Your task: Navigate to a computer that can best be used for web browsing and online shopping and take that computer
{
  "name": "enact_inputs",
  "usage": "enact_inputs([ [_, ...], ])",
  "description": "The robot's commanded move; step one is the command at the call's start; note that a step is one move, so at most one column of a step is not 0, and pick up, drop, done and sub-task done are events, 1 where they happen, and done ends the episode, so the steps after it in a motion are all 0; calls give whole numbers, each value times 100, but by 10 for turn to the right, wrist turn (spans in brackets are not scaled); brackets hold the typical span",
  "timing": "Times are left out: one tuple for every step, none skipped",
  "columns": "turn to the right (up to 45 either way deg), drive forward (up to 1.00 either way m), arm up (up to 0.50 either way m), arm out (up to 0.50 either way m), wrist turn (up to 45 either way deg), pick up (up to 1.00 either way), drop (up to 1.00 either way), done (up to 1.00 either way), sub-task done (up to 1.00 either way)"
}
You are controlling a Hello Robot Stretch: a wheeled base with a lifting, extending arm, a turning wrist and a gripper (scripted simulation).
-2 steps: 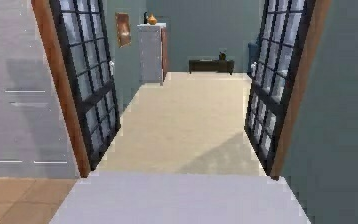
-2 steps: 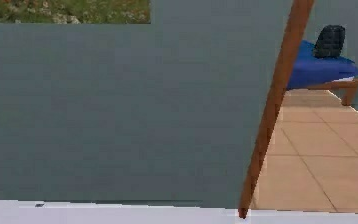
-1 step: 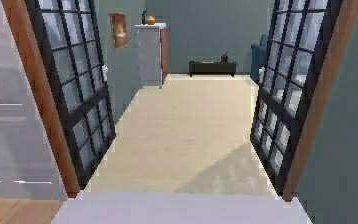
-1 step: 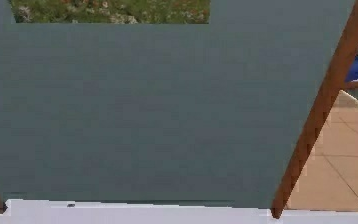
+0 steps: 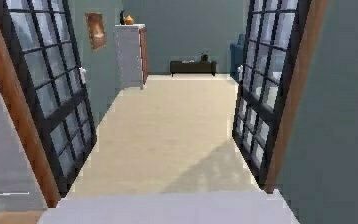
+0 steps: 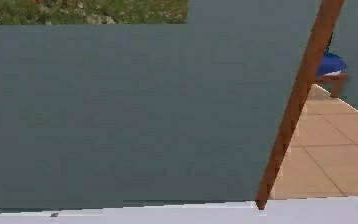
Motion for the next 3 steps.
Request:
enact_inputs([
  [0, 100, 0, 0, 0, 0, 0, 0, 0],
  [0, 100, 0, 0, 0, 0, 0, 0, 0],
  [30, 0, 0, 0, 0, 0, 0, 0, 0],
])
